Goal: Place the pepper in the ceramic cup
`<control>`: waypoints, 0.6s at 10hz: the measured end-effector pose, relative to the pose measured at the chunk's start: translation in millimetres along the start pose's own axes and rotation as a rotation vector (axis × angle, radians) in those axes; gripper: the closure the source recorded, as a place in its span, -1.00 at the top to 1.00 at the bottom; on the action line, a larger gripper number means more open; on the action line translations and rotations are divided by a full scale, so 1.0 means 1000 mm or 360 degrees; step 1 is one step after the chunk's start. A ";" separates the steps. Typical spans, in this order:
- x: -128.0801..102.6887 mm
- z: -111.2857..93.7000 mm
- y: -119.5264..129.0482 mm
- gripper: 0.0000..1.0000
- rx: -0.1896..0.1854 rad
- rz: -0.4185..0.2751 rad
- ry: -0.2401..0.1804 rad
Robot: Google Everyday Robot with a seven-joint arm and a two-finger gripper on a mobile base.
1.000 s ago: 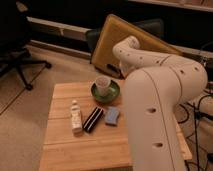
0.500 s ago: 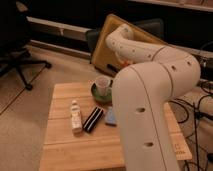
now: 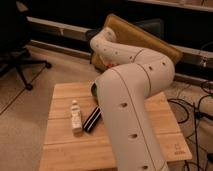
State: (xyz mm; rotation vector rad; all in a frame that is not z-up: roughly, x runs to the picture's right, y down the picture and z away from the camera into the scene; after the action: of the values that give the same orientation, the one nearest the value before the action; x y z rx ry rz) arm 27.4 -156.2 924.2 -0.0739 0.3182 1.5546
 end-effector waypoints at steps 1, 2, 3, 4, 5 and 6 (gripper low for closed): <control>0.007 0.002 0.016 -1.00 -0.0040 -0.0038 0.0018; 0.012 0.001 0.024 -1.00 -0.0061 -0.0061 0.0027; 0.017 -0.001 0.030 -1.00 -0.0077 -0.0084 0.0035; 0.024 -0.003 0.035 -1.00 -0.0087 -0.0108 0.0049; 0.029 -0.003 0.035 -1.00 -0.0088 -0.0116 0.0061; 0.034 -0.003 0.035 -1.00 -0.0089 -0.0121 0.0079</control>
State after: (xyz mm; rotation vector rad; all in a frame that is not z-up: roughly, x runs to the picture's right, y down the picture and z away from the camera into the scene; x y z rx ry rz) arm -8.6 -122.9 918.5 -0.1669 0.3076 1.4883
